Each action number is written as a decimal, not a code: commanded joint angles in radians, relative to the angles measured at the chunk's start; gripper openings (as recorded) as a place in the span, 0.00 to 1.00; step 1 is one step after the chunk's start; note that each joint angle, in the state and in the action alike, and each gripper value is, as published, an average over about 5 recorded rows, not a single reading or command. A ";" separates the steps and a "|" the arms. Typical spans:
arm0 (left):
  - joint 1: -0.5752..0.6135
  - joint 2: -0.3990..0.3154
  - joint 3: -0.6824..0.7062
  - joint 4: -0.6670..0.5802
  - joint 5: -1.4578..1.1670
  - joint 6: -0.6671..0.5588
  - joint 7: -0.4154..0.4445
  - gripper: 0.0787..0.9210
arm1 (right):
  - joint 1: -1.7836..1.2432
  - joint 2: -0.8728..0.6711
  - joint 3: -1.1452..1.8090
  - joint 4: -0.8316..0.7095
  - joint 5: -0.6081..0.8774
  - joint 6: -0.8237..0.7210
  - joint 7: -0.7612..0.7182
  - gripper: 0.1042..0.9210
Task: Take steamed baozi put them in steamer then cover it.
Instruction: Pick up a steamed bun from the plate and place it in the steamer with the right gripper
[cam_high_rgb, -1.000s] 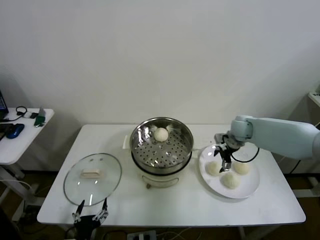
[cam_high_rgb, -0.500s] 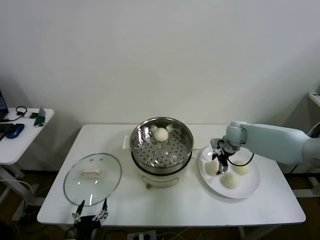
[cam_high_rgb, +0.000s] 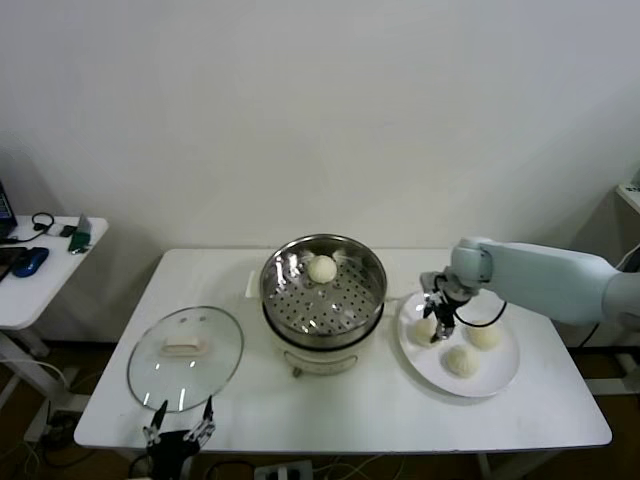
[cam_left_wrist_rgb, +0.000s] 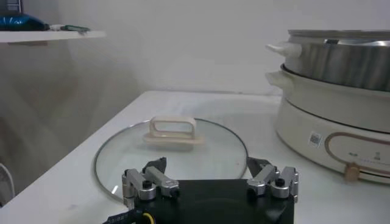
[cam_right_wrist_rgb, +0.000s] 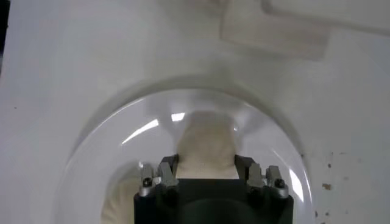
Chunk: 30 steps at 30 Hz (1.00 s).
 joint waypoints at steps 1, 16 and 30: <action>-0.002 0.000 0.002 -0.001 -0.001 0.002 -0.001 0.88 | 0.217 -0.012 -0.088 0.036 0.049 0.046 -0.087 0.65; -0.022 0.012 0.016 -0.007 -0.008 0.011 0.001 0.88 | 0.676 0.163 -0.107 0.198 0.377 0.031 -0.148 0.65; -0.004 0.016 0.004 -0.057 -0.017 0.020 0.002 0.88 | 0.351 0.536 0.018 0.044 0.401 -0.082 -0.006 0.65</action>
